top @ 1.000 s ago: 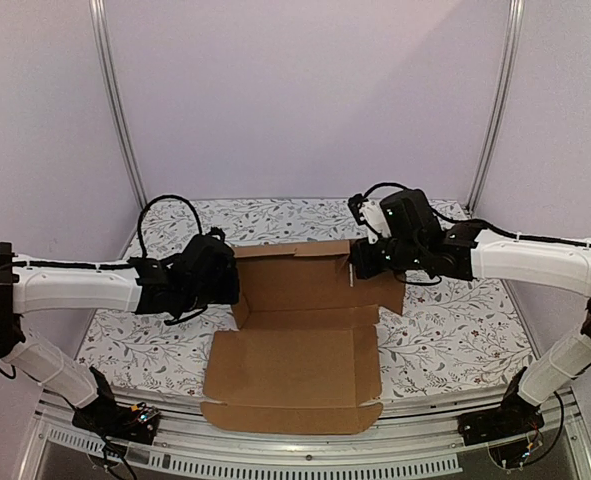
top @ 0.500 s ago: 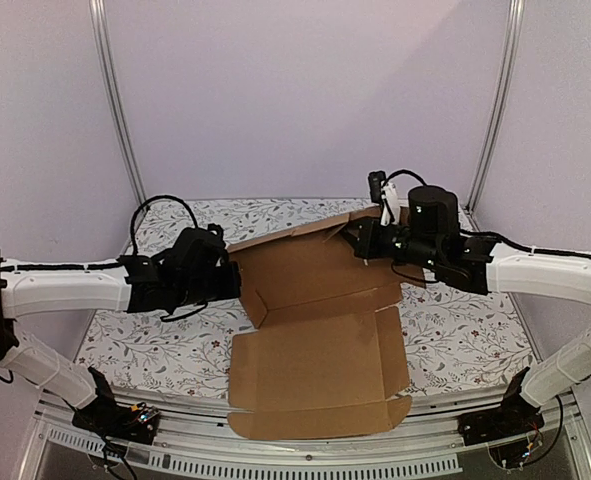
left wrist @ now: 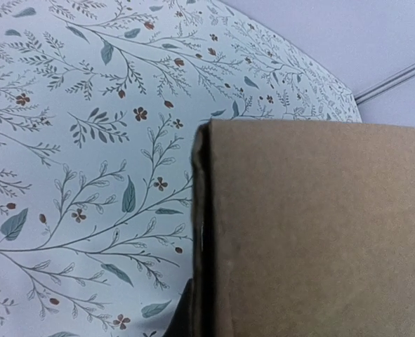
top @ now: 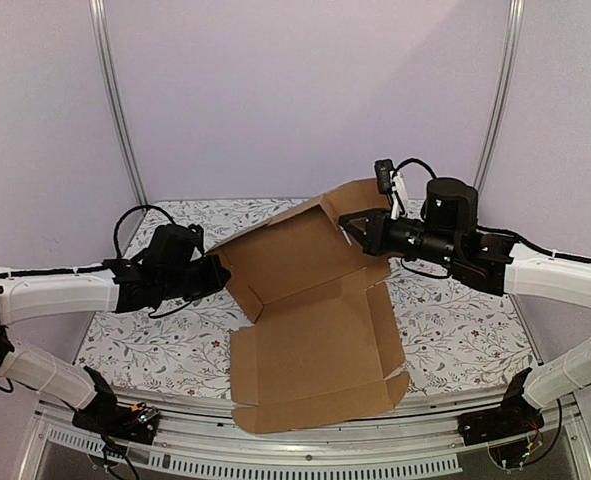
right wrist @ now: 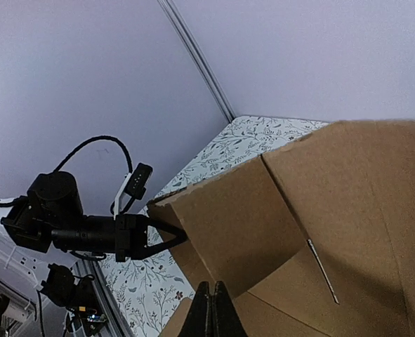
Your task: Fold the paper box
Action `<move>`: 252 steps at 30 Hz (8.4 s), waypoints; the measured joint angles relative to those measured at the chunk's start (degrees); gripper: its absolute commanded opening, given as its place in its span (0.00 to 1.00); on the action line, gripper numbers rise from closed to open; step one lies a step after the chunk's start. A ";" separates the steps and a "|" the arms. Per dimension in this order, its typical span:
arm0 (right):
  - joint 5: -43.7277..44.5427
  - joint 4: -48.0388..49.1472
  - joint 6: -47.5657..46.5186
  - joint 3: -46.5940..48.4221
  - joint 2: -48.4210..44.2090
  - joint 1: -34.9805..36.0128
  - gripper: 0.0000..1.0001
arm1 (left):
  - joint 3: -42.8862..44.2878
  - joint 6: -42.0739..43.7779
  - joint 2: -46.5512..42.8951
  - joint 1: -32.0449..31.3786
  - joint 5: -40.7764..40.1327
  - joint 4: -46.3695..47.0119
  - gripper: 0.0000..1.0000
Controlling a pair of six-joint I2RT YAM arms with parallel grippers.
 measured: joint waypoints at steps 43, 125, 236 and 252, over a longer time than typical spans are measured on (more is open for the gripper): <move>-12.07 -3.30 -18.58 -9.77 -20.15 0.09 0.00 | -7.32 -7.08 -8.00 10.08 25.90 15.10 0.00; -2.93 -41.75 -37.73 12.41 -14.14 1.16 0.29 | -1.99 14.16 -7.74 10.73 20.55 0.24 0.00; 51.98 16.35 -15.52 -4.79 22.93 12.04 0.00 | 15.58 3.34 6.99 -11.61 -25.49 -23.54 0.17; 51.87 16.94 -14.03 -5.64 24.63 12.81 0.00 | 3.50 3.58 4.90 -13.00 -23.19 -11.63 0.38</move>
